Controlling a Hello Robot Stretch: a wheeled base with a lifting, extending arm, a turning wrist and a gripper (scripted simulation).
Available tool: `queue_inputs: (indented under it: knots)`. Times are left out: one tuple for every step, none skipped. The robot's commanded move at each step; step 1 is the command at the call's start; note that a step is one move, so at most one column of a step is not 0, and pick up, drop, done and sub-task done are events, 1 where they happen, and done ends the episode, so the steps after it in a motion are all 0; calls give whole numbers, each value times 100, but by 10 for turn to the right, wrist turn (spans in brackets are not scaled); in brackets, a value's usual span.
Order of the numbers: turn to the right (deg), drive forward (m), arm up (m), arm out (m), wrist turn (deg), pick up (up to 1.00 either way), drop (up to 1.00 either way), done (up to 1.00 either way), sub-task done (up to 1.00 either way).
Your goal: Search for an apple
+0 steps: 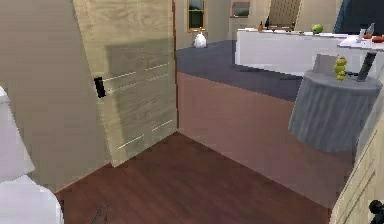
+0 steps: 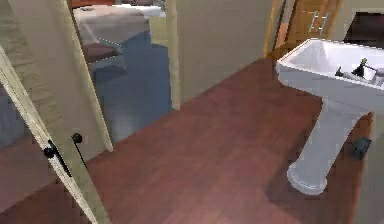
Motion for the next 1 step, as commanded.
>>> queue_inputs:
  knots:
    - [0, 75, 0, 0, 0, 0, 0, 0, 0]
